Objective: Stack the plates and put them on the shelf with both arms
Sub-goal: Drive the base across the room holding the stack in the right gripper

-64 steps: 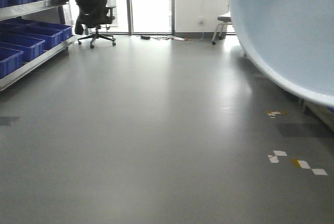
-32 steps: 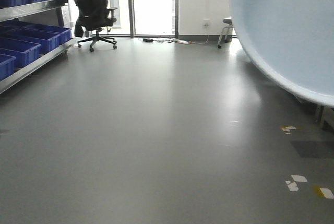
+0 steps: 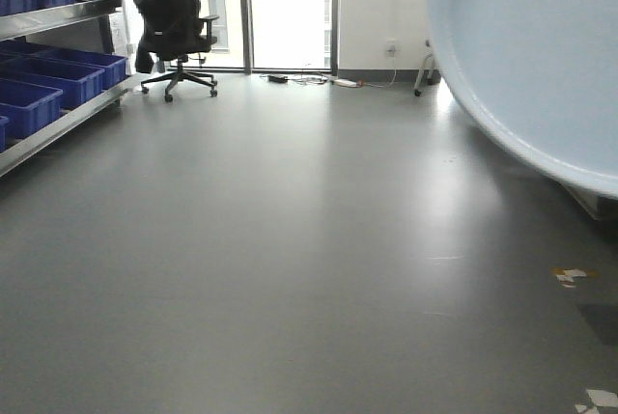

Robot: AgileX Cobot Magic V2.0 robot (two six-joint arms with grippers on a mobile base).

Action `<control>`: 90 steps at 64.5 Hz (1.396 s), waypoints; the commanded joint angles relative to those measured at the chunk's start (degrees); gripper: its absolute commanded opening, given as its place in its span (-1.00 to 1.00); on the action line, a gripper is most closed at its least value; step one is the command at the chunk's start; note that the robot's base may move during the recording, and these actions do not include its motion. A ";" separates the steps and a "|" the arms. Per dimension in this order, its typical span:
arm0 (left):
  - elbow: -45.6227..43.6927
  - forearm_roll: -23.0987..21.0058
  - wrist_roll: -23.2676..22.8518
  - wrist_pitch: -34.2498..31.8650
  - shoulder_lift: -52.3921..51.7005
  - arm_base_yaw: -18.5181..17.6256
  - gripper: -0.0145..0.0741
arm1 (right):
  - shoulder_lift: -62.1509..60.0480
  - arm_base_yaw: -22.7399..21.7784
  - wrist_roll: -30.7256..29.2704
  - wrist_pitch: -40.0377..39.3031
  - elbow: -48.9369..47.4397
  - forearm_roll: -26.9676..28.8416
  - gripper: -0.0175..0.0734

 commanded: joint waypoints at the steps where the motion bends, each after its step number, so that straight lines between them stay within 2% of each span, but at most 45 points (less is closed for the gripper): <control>1: -1.64 -0.50 -0.24 -4.95 0.26 0.06 -0.49 | 0.03 -0.21 0.04 -5.88 -1.87 -0.09 -0.49; 90: -1.64 -0.50 -0.24 -4.95 0.26 0.06 -0.49 | 0.03 -0.21 0.04 -5.88 -1.87 -0.09 -0.49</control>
